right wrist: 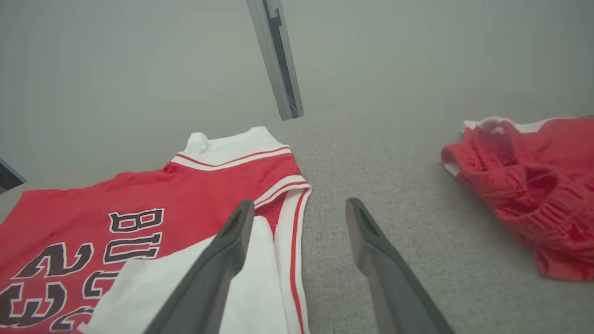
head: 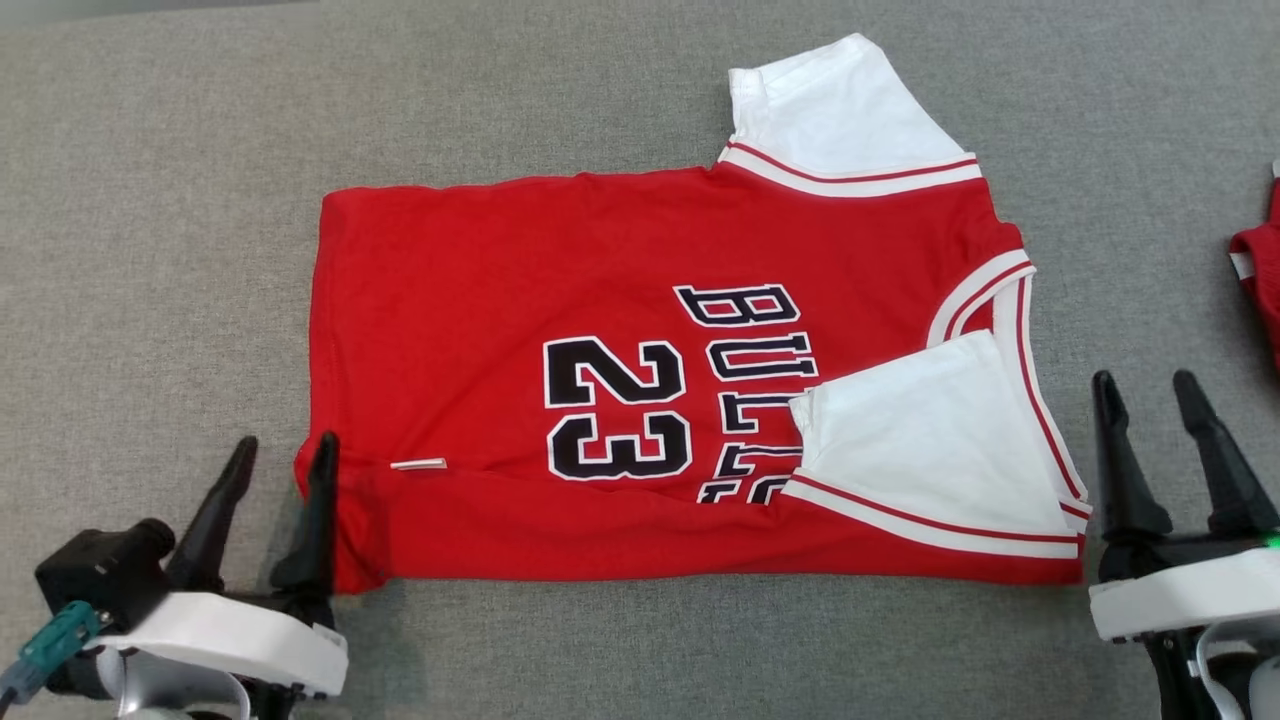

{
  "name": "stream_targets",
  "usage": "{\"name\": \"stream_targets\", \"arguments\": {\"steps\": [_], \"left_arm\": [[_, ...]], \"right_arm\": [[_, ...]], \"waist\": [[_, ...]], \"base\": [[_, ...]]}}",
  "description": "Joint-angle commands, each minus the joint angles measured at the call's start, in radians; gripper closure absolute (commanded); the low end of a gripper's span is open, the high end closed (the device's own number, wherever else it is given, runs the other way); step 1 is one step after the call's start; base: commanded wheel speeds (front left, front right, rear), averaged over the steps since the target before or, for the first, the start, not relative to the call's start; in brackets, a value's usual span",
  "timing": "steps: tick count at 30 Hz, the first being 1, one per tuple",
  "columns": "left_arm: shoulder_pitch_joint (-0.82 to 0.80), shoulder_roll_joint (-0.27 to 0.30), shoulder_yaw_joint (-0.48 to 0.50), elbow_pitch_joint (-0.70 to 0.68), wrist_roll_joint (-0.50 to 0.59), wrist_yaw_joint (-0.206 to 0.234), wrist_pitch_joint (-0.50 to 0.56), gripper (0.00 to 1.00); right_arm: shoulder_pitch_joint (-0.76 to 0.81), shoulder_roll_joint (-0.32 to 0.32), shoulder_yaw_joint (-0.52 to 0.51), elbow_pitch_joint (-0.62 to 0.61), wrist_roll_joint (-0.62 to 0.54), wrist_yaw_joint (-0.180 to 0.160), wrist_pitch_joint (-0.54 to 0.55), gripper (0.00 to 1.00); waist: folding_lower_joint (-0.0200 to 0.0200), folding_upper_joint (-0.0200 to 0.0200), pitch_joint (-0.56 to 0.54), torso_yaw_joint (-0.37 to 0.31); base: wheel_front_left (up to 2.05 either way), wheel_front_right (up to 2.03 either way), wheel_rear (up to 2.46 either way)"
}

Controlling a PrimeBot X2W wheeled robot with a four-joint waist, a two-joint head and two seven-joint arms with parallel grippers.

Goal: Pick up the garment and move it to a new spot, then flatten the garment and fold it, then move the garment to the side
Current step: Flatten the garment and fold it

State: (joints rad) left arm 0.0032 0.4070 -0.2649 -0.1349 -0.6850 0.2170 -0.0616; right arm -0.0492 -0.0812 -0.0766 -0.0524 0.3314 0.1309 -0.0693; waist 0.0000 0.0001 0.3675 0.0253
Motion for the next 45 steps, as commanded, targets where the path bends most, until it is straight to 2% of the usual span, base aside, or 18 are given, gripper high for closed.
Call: {"name": "stream_targets", "arguments": {"steps": [1,8,19,23,29,39,45], "left_arm": [[-0.02,0.003,0.011,-0.001,0.01,0.006,-0.015,0.0],[-0.098,0.002,0.024,0.029,0.069,0.001,-0.117,0.0],[-0.146,-0.012,0.005,0.106,0.084,-0.021,-0.146,0.0],[-0.212,-0.018,-0.01,0.13,0.097,-0.036,-0.147,0.0],[-0.419,-0.022,-0.03,0.25,0.088,-0.098,-0.104,0.0],[-0.674,0.006,-0.027,0.697,-0.032,-0.264,0.064,0.0],[-0.744,0.015,-0.037,0.819,-0.054,-0.312,0.088,0.0]], "right_arm": [[-0.013,-0.01,-0.006,-0.007,-0.014,0.0,-0.01,0.0],[-0.059,-0.022,-0.017,-0.059,-0.081,0.0,0.014,0.0],[-0.039,-0.018,-0.012,-0.112,-0.09,0.0,0.058,0.0],[-0.04,-0.015,-0.009,-0.122,-0.084,0.0,0.068,0.0],[-0.069,-0.011,0.01,-0.135,-0.076,0.0,0.077,0.0],[-0.118,0.0,0.064,-0.092,-0.057,0.0,0.043,0.0],[-0.135,0.003,0.07,-0.073,-0.049,0.0,0.024,0.0]], "waist": [[0.0,-0.0001,-0.005,0.001],[0.0,-0.0001,-0.033,0.002],[0.0,-0.0001,-0.043,0.004],[0.0,-0.0001,-0.029,0.002],[0.0,-0.0001,0.015,-0.022],[0.0,-0.0001,0.1,-0.092],[0.0,-0.0001,0.131,-0.107]], "base": [[0.0,0.0,0.0],[0.0,0.0,0.0],[0.0,0.0,0.0],[0.0,0.0,0.0],[0.0,0.0,0.0],[0.0,0.0,0.0],[0.0,0.0,0.0]]}}
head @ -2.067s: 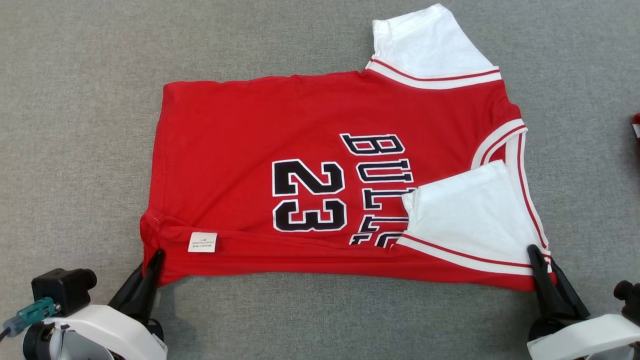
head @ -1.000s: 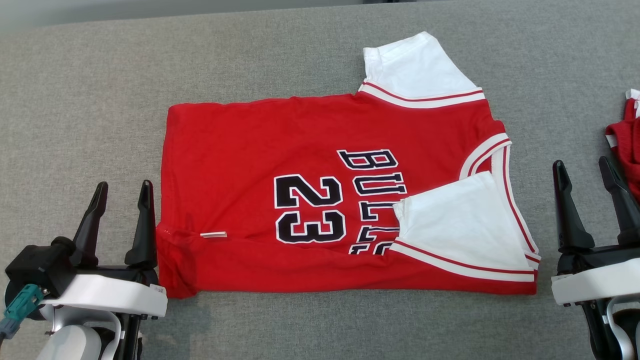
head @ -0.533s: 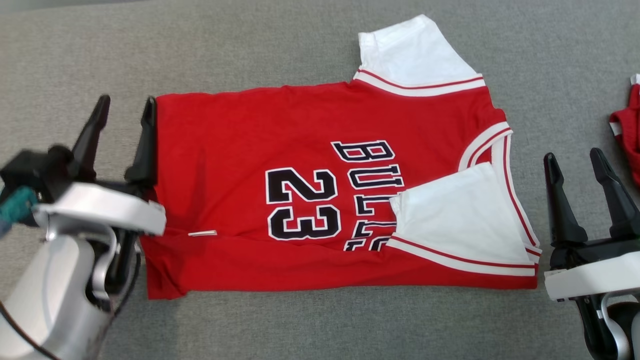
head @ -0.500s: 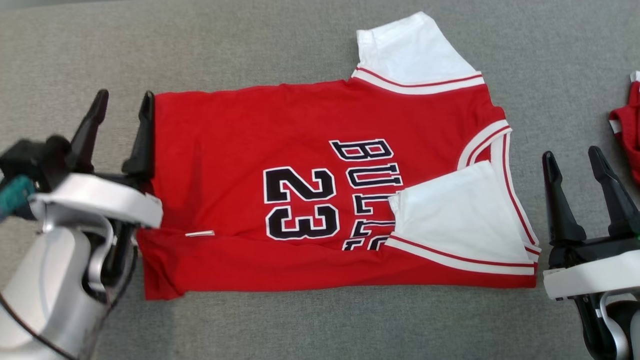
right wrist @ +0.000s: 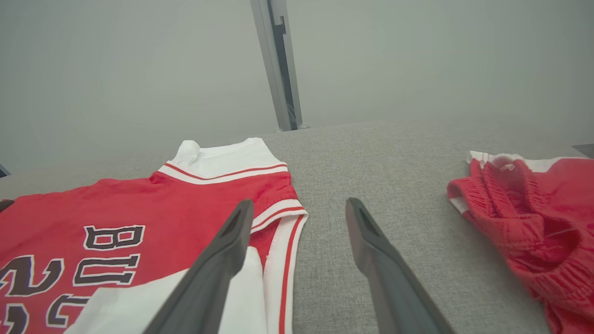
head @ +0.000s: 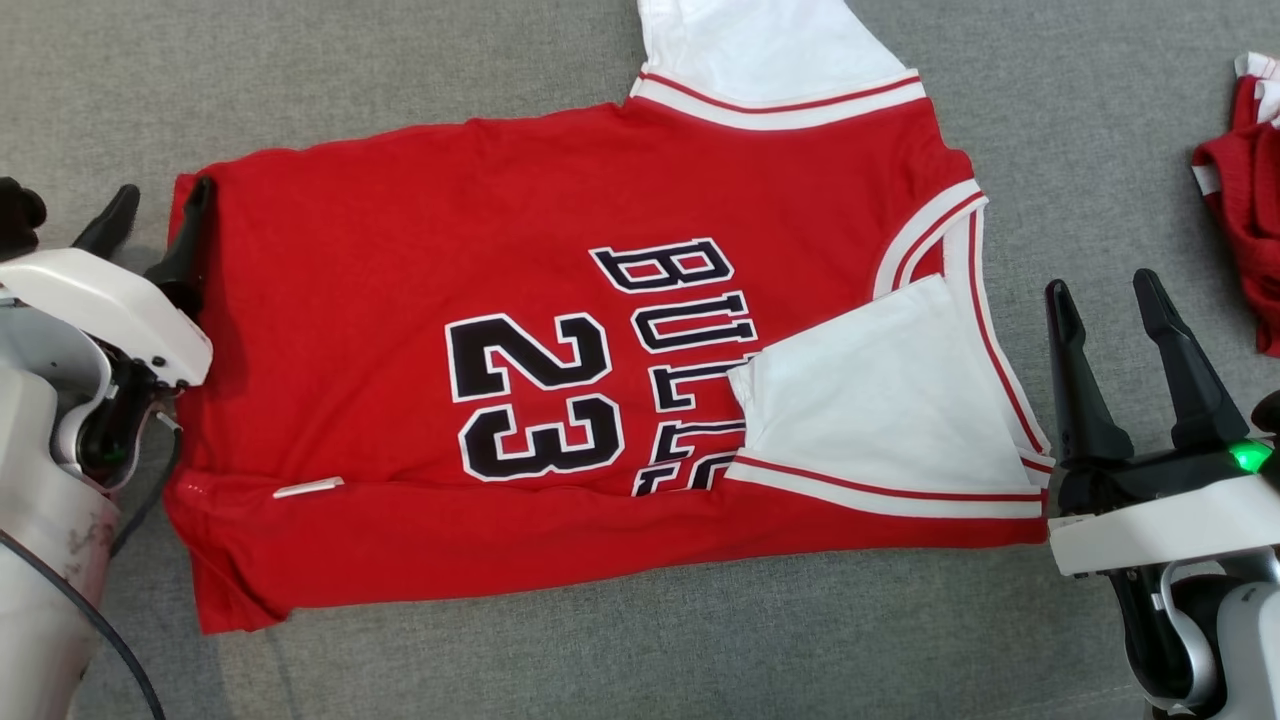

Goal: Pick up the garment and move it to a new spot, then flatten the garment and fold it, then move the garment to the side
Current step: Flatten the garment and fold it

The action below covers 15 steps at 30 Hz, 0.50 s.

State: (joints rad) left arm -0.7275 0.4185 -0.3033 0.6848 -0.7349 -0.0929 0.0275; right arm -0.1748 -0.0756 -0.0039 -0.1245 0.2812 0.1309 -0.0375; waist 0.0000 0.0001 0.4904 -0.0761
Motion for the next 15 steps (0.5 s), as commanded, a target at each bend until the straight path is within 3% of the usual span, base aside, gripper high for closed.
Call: {"name": "stream_targets", "arguments": {"steps": [1,4,5,6,7,13,15], "left_arm": [[-0.024,0.005,-0.004,0.019,-0.009,-0.01,0.007,0.0],[-0.042,-0.002,-0.03,0.066,-0.034,-0.028,0.054,0.02],[-0.046,-0.004,-0.038,0.075,-0.042,-0.03,0.064,0.42],[-0.05,-0.004,-0.047,0.08,-0.047,-0.034,0.073,0.96],[-0.053,-0.002,-0.061,0.084,-0.05,-0.036,0.086,1.0],[-0.091,0.016,-0.1,0.073,-0.051,-0.036,0.063,1.0],[-0.123,0.008,-0.118,0.059,-0.057,-0.036,0.053,1.0]], "right_arm": [[-0.014,-0.002,-0.002,0.003,0.003,0.0,-0.01,0.0],[-0.031,-0.007,-0.002,0.011,0.011,0.0,-0.014,0.0],[-0.039,-0.012,-0.004,0.014,0.011,0.0,-0.014,0.0],[-0.048,-0.019,-0.008,0.017,0.014,0.0,-0.012,0.0],[-0.059,-0.024,-0.01,0.02,0.018,0.0,-0.008,0.0],[-0.211,-0.112,-0.035,0.066,0.063,0.0,0.029,0.0],[-0.33,-0.183,-0.038,0.144,0.104,0.0,0.074,0.0]], "waist": [[0.0,-0.0001,0.013,-0.007],[0.0,-0.0001,0.025,-0.011],[0.0,-0.0001,0.028,-0.012],[0.0,-0.0001,0.032,-0.012],[0.0,-0.0001,0.035,-0.012],[0.0,-0.0001,0.055,-0.007],[0.0,-0.0001,0.075,0.016]], "base": [[0.0,0.0,0.0],[0.0,0.0,0.0],[0.0,0.0,0.0],[0.0,0.0,0.0],[0.0,0.0,0.0],[0.0,0.0,0.0],[0.0,0.0,0.0]]}}
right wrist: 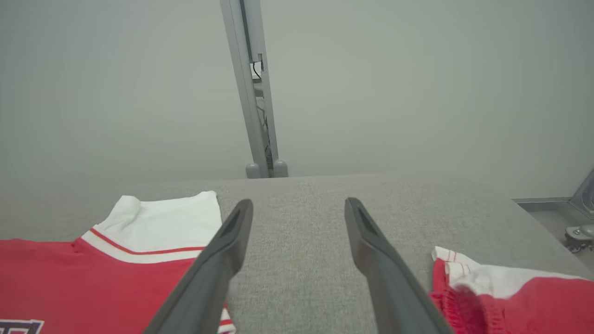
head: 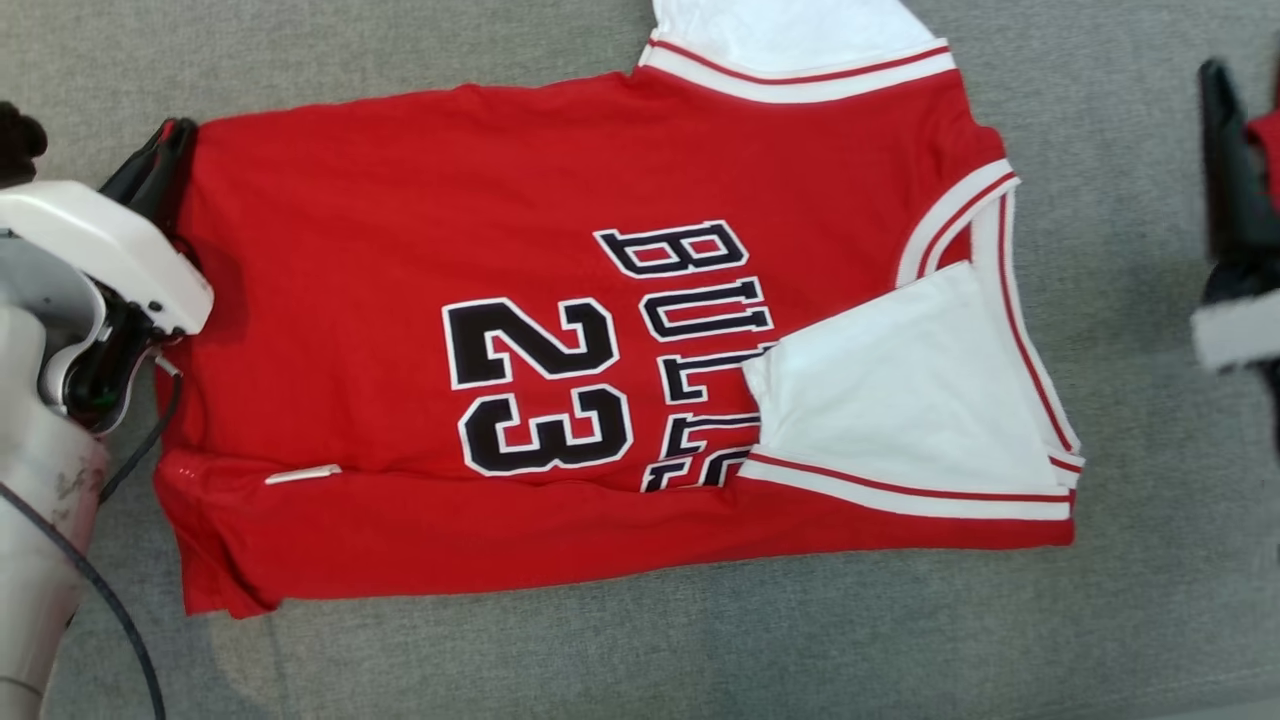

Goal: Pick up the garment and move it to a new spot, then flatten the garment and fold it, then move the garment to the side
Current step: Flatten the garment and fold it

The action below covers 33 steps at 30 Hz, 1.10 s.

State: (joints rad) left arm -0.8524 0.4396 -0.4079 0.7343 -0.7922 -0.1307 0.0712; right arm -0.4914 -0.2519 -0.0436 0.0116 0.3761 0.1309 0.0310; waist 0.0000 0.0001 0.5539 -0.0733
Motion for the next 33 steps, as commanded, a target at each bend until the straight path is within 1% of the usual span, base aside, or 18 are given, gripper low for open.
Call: {"name": "stream_targets", "arguments": {"steps": [1,3,6,12,16,20,24,26,27,28,29,33], "left_arm": [[-0.009,-0.018,-0.021,0.005,-0.002,0.001,0.01,1.0],[-0.038,-0.037,-0.039,-0.005,-0.004,0.001,0.005,1.0],[-0.081,-0.067,-0.07,-0.014,-0.008,0.001,-0.003,1.0],[-0.161,-0.135,-0.142,-0.016,-0.019,0.001,-0.029,1.0],[-0.197,-0.169,-0.195,-0.008,-0.032,0.001,-0.05,1.0],[-0.225,-0.181,-0.237,0.006,-0.052,0.001,-0.075,1.0],[-0.235,-0.181,-0.275,0.022,-0.077,0.002,-0.092,1.0],[-0.237,-0.181,-0.284,0.026,-0.084,0.002,-0.097,1.0],[-0.239,-0.181,-0.292,0.029,-0.091,0.002,-0.101,1.0],[-0.241,-0.18,-0.301,0.032,-0.098,0.002,-0.106,1.0],[-0.244,-0.178,-0.308,0.036,-0.106,0.002,-0.109,1.0],[-0.256,-0.165,-0.327,0.044,-0.136,0.002,-0.134,1.0]], "right_arm": [[-0.06,-0.025,0.006,0.037,0.026,0.0,0.019,0.0],[-0.145,-0.069,0.02,0.103,0.044,0.0,0.053,0.0],[-0.271,-0.118,0.077,0.201,0.072,0.0,0.099,0.0],[-0.497,-0.175,0.243,0.397,0.123,0.0,0.185,0.0],[-0.605,-0.201,0.348,0.511,0.15,0.0,0.228,0.0],[-0.689,-0.221,0.437,0.588,0.179,0.0,0.252,0.0],[-0.743,-0.24,0.526,0.642,0.212,0.0,0.284,0.0],[-0.754,-0.245,0.544,0.654,0.222,0.0,0.292,0.0],[-0.767,-0.25,0.563,0.664,0.229,0.0,0.296,0.38],[-0.778,-0.252,0.582,0.672,0.242,0.0,0.306,0.58],[-0.79,-0.254,0.594,0.678,0.255,0.0,0.304,1.0],[-0.83,-0.265,0.626,0.683,0.316,0.0,0.288,1.0]], "waist": [[0.0,-0.0001,0.019,0.024],[0.0,-0.0001,0.039,0.056],[0.0,-0.0001,0.069,0.106],[0.0,-0.0001,0.12,0.203],[0.0,-0.0001,0.144,0.256],[0.0,-0.0001,0.16,0.282],[0.0,-0.0001,0.163,0.292],[0.0,-0.0001,0.163,0.294],[0.0,-0.0001,0.163,0.295],[0.0,-0.0001,0.162,0.296],[0.0,-0.0001,0.161,0.295],[0.0,-0.0001,0.152,0.288]], "base": [[0.0,0.0,0.0],[0.0,0.0,0.0],[0.0,0.0,0.0],[0.0,0.0,0.0],[0.0,0.0,0.0],[0.0,0.0,0.0],[0.0,0.0,0.0],[0.0,0.0,0.0],[0.0,0.0,0.0],[0.0,0.0,0.0],[0.0,0.0,0.0],[0.0,0.0,0.0]]}}
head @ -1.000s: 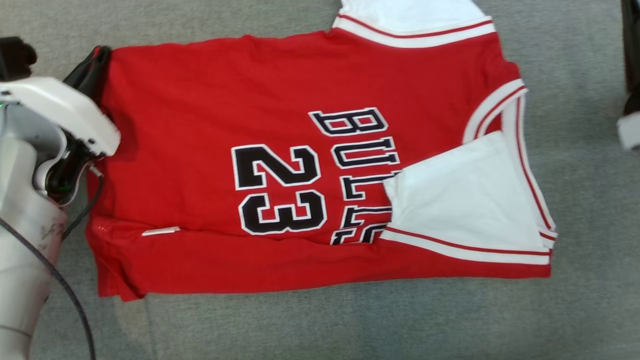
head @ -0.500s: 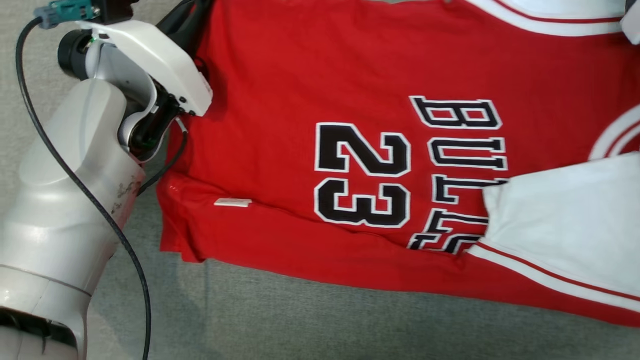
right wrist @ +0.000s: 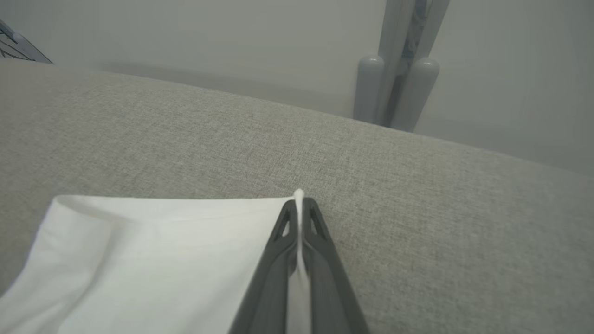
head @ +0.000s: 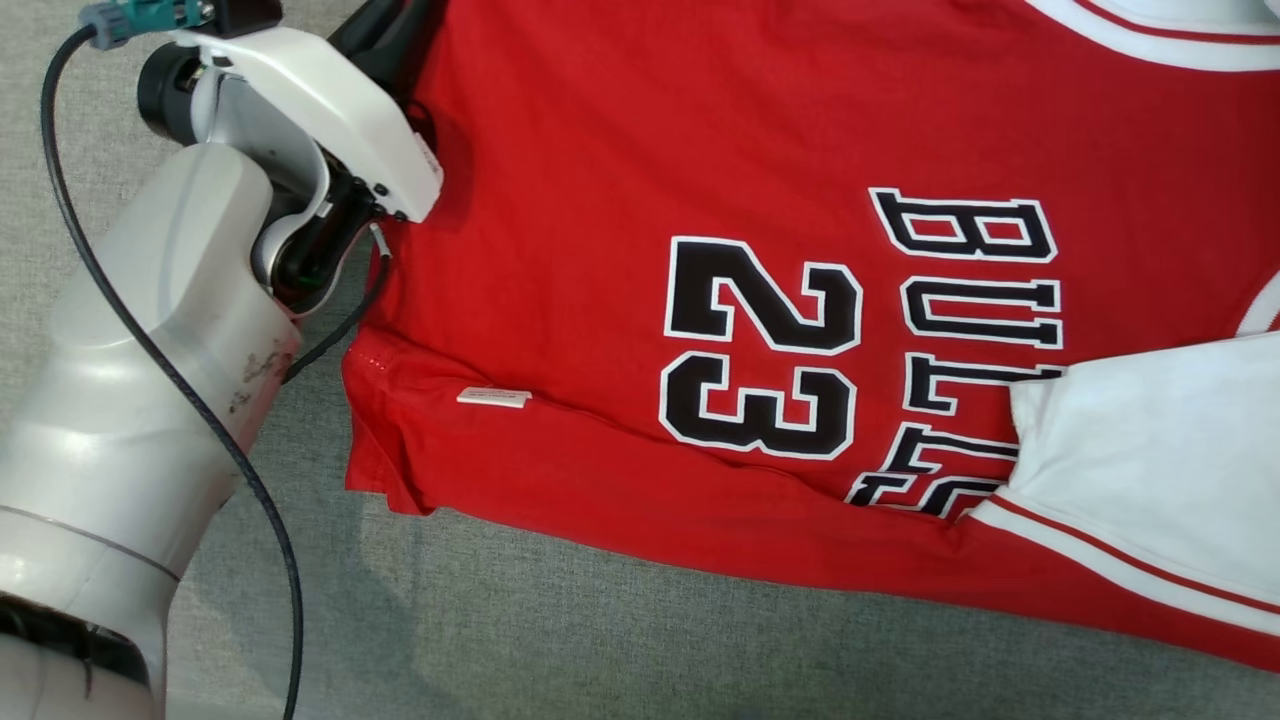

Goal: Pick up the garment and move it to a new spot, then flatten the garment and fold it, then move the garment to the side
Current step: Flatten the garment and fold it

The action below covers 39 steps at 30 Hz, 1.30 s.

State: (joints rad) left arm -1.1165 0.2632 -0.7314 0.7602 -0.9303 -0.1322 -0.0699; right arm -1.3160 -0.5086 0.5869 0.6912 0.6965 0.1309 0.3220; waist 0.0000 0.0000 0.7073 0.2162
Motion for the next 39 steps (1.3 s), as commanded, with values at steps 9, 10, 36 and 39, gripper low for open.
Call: {"name": "stream_targets", "arguments": {"steps": [9,10,36,39], "left_arm": [[0.013,0.08,-0.017,-0.031,-0.085,0.003,-0.025,1.0],[0.012,0.086,-0.017,-0.039,-0.092,0.003,-0.028,1.0],[0.455,0.395,0.06,-0.467,-0.296,0.104,-0.015,1.0],[0.503,0.415,0.065,-0.515,-0.309,0.125,-0.022,1.0]], "right_arm": [[0.009,-0.079,0.03,-0.091,0.138,0.0,-0.098,1.0],[0.018,-0.082,0.033,-0.106,0.153,0.0,-0.107,1.0],[0.865,-0.127,-0.159,-0.79,0.305,0.0,-0.219,1.0],[0.958,-0.088,-0.206,-0.834,0.292,0.0,-0.213,1.0]], "waist": [[0.0,0.0,-0.065,-0.041],[0.0,0.0,-0.072,-0.046],[0.0,0.0,-0.235,-0.199],[0.0,0.0,-0.24,-0.207]], "base": [[0.0,0.0,0.0],[0.0,0.0,0.0],[0.0,0.0,0.0],[0.0,0.0,0.0]]}}
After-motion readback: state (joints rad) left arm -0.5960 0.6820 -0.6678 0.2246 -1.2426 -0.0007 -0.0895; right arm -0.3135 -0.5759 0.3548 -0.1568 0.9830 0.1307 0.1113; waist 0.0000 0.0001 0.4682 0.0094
